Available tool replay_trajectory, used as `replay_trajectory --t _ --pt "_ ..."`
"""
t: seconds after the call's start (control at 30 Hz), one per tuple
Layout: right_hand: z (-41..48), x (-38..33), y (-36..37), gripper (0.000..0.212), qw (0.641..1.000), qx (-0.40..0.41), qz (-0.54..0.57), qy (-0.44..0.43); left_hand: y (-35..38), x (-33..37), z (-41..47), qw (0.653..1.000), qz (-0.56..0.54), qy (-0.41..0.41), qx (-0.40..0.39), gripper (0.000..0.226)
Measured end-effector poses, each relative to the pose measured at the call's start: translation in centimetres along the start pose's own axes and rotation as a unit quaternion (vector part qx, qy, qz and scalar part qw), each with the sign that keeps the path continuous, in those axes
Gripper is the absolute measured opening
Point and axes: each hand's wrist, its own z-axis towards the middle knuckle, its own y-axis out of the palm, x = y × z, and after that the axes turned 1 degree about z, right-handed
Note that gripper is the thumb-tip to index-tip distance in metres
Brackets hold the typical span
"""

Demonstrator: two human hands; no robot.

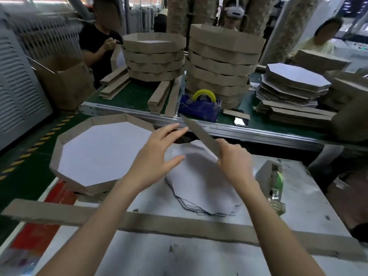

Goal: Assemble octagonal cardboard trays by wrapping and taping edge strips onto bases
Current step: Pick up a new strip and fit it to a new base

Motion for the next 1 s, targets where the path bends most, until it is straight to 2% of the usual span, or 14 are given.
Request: replay_trajectory --t 0.07,0.13,0.3,0.37,0.43,0.5,0.57,0.63,0.7,0.8,0.83,0.87,0.9,1.0 --pt "-0.9 0.5 -3.7 0.026 0.998 0.033 0.056 -0.027 -1.1 2.6 1.1 0.999 0.021 0.035 0.01 0.082" --pt "-2.1 0.7 -7.4 0.019 0.989 0.025 0.127 -0.069 -1.9 5.3 1.8 0.996 0.054 0.07 0.02 0.095" --pt "-5.2 0.8 -13.8 0.014 0.953 -0.093 0.241 -0.161 -3.7 9.7 0.8 0.987 0.127 0.082 0.049 0.11" --pt "-6.5 0.6 -14.5 0.015 0.932 -0.153 0.271 -0.188 -4.1 10.1 -0.9 0.989 0.112 0.08 0.053 0.098" --pt "-7.7 0.1 -13.8 0.016 0.917 -0.21 0.268 -0.209 -4.6 9.8 -2.9 0.997 0.046 0.054 0.034 0.066" --pt "-8.6 -0.5 -12.5 0.014 0.909 -0.256 0.24 -0.225 -5.1 9.3 -4.7 0.999 -0.029 -0.001 -0.039 0.036" --pt "-9.5 -1.3 -11.0 0.015 0.897 -0.295 0.22 -0.245 -5.4 8.6 -6.1 0.986 -0.078 -0.041 -0.14 0.016" --pt "-9.8 -1.9 -9.9 0.02 0.872 -0.342 0.194 -0.292 -5.3 7.9 -7.6 0.969 -0.125 -0.063 -0.202 0.016" --pt "-9.2 -2.4 -9.3 0.033 0.82 -0.416 0.215 -0.33 -5.3 7.2 -9.2 0.958 -0.167 -0.077 -0.218 0.016" --pt "-7.1 -3.4 -7.6 0.037 0.713 -0.559 0.35 -0.239 -5.8 6.5 -11.0 0.95 -0.209 -0.094 -0.21 0.014" --pt "-6.3 -4.0 -6.2 0.035 0.704 -0.562 0.378 -0.214 -6.0 6.3 -11.3 0.949 -0.216 -0.101 -0.207 0.015" --pt "-5.6 -4.9 -4.3 0.033 0.719 -0.541 0.388 -0.198 -6.1 6.2 -11.5 0.947 -0.221 -0.106 -0.207 0.016" --pt "-5.1 -5.8 -2.2 0.029 0.751 -0.505 0.381 -0.189 -6.1 6.1 -11.7 0.945 -0.227 -0.11 -0.207 0.016" --pt "-4.4 -7.9 4.8 0.027 0.853 -0.396 0.266 -0.212 -5.9 6.1 -12.1 0.942 -0.24 -0.122 -0.203 0.014"
